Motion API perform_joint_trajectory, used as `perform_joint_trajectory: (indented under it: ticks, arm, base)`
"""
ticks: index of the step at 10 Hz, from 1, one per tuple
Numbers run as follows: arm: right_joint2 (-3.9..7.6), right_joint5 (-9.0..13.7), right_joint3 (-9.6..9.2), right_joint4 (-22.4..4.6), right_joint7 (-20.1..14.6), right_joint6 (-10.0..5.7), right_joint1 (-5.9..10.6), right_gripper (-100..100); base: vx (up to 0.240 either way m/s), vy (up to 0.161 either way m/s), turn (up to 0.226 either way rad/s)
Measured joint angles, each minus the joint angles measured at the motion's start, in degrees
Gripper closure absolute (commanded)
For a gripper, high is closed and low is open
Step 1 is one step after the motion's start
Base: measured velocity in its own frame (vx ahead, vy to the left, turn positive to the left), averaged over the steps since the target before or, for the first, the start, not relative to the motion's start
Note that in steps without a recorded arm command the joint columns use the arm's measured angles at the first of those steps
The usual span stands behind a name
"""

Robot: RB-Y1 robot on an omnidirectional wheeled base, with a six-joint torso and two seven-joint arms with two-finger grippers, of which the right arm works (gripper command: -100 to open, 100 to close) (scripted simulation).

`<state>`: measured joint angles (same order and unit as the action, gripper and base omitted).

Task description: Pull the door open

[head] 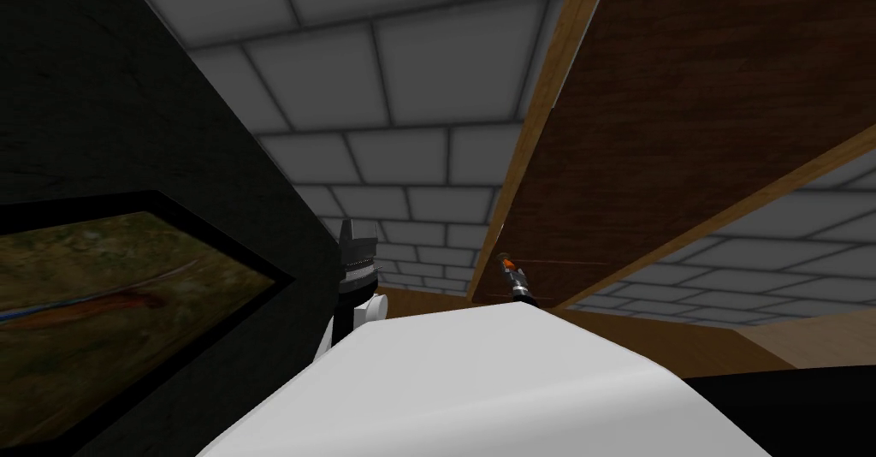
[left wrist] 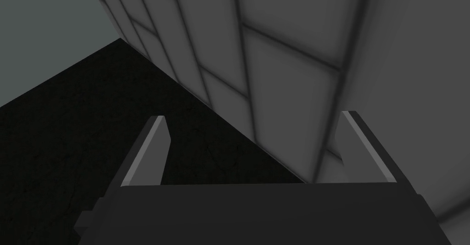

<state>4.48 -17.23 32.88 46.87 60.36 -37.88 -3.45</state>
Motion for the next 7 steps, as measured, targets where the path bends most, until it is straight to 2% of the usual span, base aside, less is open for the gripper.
perform_joint_trajectory:
  ticks: [1,3,4,5,6,7]
  arm:
    - [-0.61,1.2,-0.55,1.9,-0.6,1.76,-0.74,100]
    - [-0.98,2.9,-0.65,2.6,-0.5,4.56,-0.27,100]
    - [-0.58,3.2,-0.37,1.1,-0.3,4.23,0.49,100]
    - [-0.15,4.5,-0.61,0.7,-0.7,5.01,0.71,100]
    - [-0.83,5.8,-0.56,1.2,-0.5,6.23,0.76,100]
    - [-1.60,7.0,-0.99,3.2,-0.7,8.17,-0.11,100]
  base:
    - [-0.017,0.013,-0.031]
    - [-0.011,0.008,0.001]
    - [-0.021,0.020,0.002]
    - [-0.021,0.010,-0.061]
    - [-0.024,0.008,-0.063]
    - [-0.025,0.020,-0.030]
